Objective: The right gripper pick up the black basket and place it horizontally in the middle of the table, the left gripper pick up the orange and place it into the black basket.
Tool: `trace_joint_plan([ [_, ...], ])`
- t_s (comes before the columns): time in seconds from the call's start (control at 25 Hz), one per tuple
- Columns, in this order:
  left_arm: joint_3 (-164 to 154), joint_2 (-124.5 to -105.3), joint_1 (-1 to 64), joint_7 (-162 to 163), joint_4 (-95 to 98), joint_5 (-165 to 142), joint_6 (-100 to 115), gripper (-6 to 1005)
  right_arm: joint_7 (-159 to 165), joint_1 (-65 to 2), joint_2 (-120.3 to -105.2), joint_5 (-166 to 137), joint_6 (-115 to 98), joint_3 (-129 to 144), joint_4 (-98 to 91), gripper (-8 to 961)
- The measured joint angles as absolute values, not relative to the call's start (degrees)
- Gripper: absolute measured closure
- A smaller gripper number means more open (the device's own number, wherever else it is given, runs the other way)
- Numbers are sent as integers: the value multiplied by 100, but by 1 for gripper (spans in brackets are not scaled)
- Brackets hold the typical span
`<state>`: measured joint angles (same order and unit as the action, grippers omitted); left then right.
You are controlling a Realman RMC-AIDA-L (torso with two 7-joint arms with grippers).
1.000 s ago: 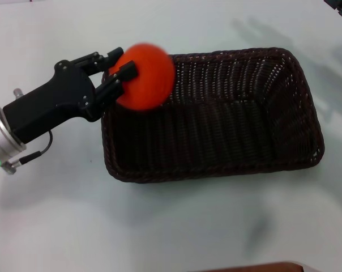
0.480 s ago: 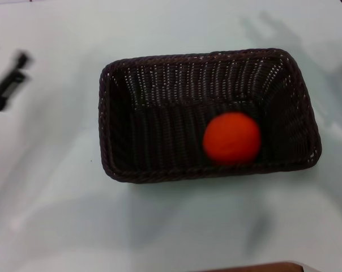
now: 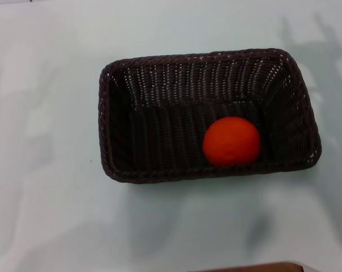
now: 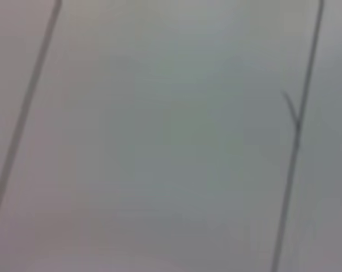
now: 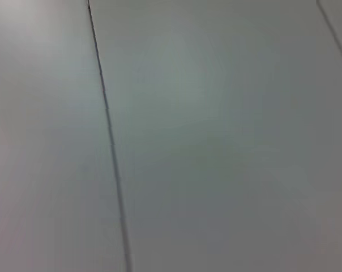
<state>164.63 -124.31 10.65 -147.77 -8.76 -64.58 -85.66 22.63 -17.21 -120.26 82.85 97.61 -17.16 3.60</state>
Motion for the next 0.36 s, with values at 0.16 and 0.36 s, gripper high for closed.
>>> trace_joint_plan([
  [0.16,16473,-12438,1005,-14851,-818,-6110,-8593,121,2013,-1758,-12023,8284,9492,-2029,521,182],
  [0.36,16479,-12434,1033,-14961,-754,-6014,-8617,122,1993,-1864,-12020,8274,9411,-2115,529,108],
])
